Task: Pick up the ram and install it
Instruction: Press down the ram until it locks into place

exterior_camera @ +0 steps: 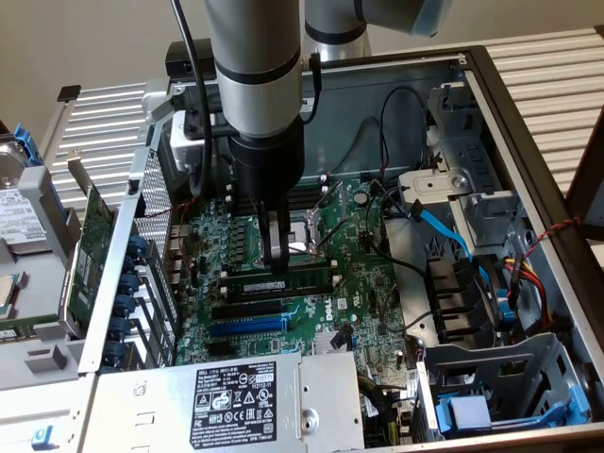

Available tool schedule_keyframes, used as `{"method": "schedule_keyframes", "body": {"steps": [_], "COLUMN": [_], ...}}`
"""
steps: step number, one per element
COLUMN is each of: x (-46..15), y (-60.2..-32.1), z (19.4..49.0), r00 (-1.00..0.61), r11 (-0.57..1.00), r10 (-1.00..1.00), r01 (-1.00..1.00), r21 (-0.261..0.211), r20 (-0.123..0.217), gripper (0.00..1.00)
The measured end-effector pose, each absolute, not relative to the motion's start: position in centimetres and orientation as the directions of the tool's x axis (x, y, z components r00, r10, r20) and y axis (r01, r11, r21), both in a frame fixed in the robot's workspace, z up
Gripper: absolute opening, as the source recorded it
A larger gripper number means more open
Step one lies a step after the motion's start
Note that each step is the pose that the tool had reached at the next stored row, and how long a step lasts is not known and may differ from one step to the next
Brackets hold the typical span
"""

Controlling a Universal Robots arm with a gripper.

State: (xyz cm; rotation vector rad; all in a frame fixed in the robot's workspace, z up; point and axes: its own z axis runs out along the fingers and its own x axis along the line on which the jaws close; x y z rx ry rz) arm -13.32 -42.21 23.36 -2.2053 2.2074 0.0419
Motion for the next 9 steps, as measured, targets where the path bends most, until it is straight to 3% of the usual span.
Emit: {"method": "schedule_keyframes", "body": {"steps": [9], "x": [-13.32], "y": [-42.21], "z": [22.93], "r00": [-0.001], "r11": [0.001], "r10": [-0.999], "r01": [-1.000], "r21": [0.005], "r20": [-0.033], "gripper": [0.11]}}
